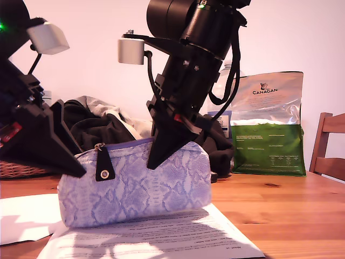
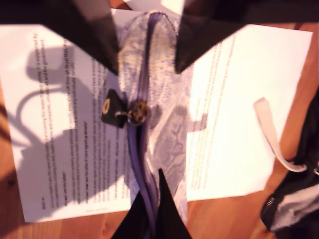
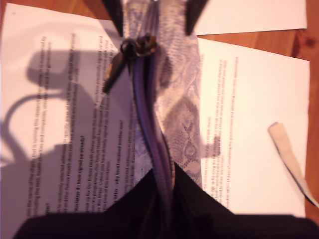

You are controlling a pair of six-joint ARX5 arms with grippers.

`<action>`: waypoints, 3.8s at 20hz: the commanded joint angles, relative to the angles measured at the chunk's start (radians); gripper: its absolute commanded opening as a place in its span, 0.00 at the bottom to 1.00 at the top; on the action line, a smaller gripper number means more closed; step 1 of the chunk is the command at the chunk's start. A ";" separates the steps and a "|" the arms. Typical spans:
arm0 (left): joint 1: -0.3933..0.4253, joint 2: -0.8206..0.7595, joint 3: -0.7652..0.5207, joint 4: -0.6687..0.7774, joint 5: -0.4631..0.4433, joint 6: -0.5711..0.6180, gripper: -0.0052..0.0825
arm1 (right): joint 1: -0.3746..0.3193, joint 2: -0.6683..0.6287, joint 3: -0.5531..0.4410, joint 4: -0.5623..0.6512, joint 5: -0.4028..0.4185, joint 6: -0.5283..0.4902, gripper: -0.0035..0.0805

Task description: Open the zipper in the zip bag in front of you

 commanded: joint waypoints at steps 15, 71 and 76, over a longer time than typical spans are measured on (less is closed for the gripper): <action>-0.003 0.005 -0.014 -0.012 -0.006 -0.045 0.04 | 0.011 -0.184 0.006 -0.018 0.022 0.376 0.44; 0.018 -0.006 0.222 -0.097 0.422 -0.373 0.04 | -0.049 -0.345 -0.494 0.583 -0.460 1.151 0.34; 0.001 -0.006 0.222 -0.044 0.433 -0.427 0.04 | -0.016 -0.344 -0.494 0.591 -0.460 1.132 0.33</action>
